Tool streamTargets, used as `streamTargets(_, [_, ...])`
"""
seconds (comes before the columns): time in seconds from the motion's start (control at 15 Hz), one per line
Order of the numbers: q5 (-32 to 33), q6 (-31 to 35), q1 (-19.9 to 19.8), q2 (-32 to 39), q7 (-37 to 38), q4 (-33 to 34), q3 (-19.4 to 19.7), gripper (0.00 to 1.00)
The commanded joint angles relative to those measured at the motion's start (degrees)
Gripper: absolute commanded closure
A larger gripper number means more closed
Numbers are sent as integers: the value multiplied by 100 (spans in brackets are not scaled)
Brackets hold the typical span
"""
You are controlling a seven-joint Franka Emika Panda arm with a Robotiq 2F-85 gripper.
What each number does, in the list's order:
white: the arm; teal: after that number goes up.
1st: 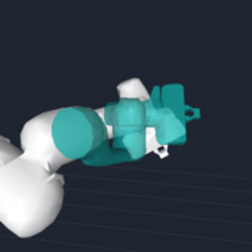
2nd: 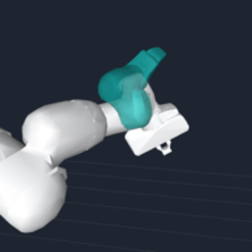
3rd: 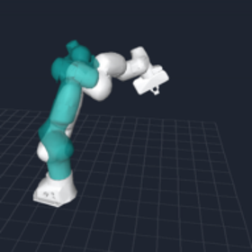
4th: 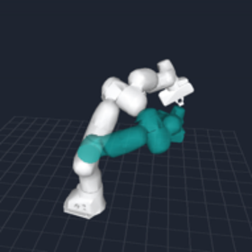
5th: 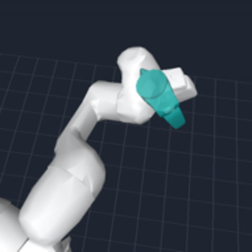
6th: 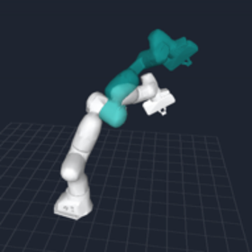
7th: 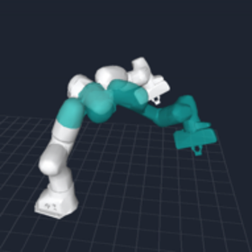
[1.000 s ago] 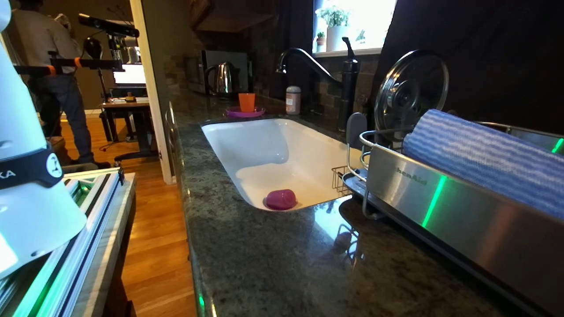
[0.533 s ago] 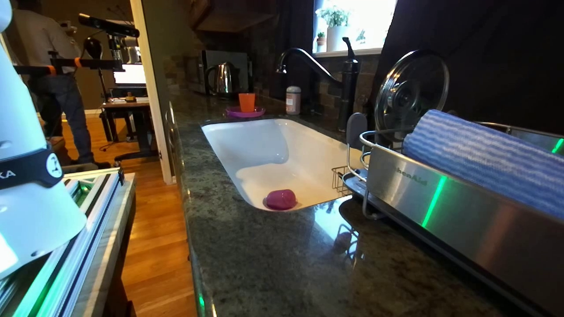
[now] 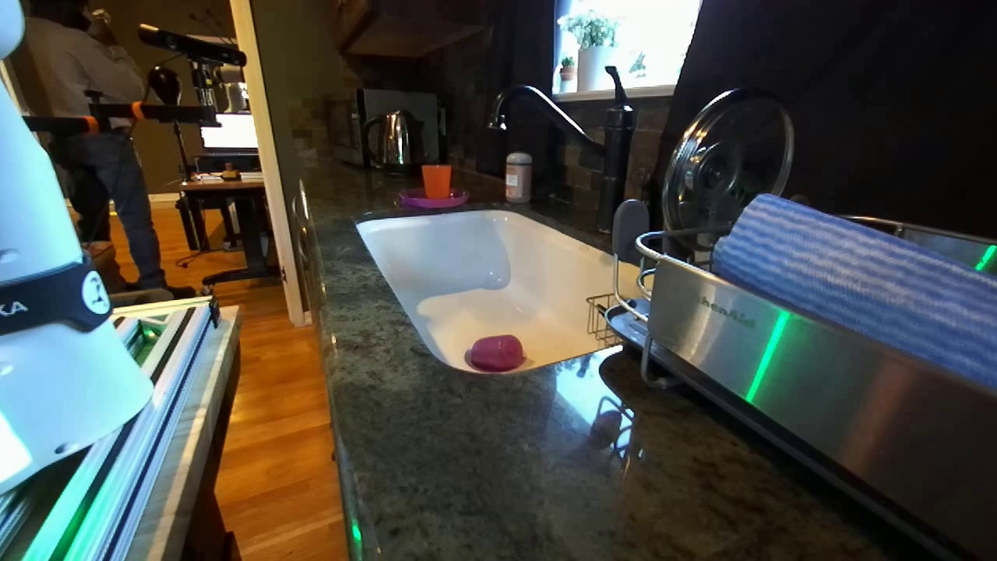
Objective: Pull the curtain to the right
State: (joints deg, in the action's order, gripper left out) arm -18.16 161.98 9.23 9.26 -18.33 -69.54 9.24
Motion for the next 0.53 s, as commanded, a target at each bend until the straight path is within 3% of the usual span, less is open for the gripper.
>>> streamTargets(0.0, [62, 459, -40, 638, 106, 777, 73, 0])
streamTargets(0.47, [414, 488, 46, 1347, 718, 1453, 578, 0])
